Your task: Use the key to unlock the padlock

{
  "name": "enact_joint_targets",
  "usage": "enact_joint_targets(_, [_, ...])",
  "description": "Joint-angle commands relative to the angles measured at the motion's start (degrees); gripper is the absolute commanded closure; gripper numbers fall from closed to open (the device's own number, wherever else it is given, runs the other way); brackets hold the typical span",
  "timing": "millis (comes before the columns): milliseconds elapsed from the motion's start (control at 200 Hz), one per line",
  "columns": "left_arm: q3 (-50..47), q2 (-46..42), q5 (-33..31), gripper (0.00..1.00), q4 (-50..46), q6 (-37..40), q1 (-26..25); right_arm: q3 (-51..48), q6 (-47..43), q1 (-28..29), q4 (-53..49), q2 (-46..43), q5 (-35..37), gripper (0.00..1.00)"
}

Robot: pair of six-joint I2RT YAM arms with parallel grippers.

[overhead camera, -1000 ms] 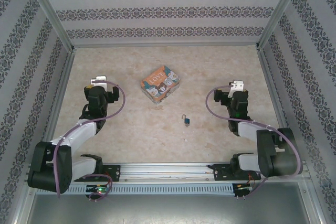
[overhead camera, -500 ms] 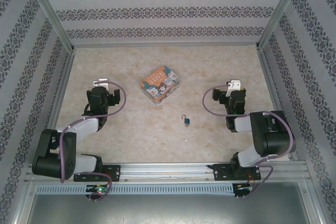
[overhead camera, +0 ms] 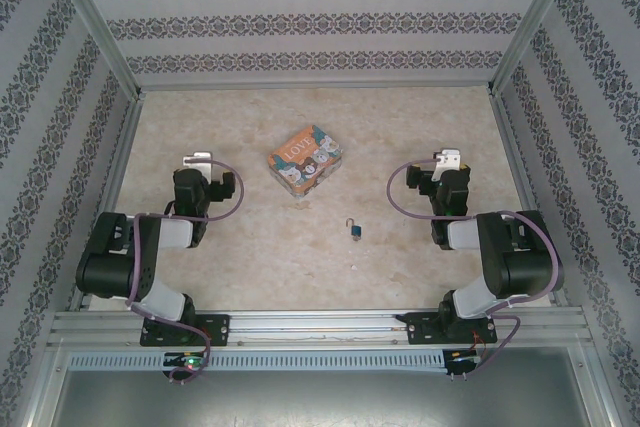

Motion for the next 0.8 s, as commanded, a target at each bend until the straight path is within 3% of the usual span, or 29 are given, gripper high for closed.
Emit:
enact_joint_targets(0, [-3.39, 2.53, 1.60, 0.01, 12.64, 0.31, 0.97, 0.69, 1.05, -0.57, 0.52, -0.13, 0.06, 0.02])
enact_joint_targets(55, [-4.81, 3.55, 1.77, 0.01, 17.00, 0.71, 0.97, 0.71, 1.05, -0.57, 0.52, -0.12, 0.05, 0.02])
enact_joint_targets(175, [-4.05, 3.40, 1.06, 0.01, 15.35, 0.34, 0.97, 0.72, 1.05, -0.57, 0.52, -0.12, 0.05, 0.02])
enact_joint_targets(265, [-0.42, 2.69, 0.15, 0.01, 7.01, -0.71, 1.43, 0.76, 1.06, -0.57, 0.52, -0.11, 0.05, 0.02])
enact_joint_targets(794, [-0.86, 2.98, 0.57, 0.01, 8.34, -0.47, 1.76, 0.69, 0.22, 0.04, 0.61, -0.20, 0.05, 0.02])
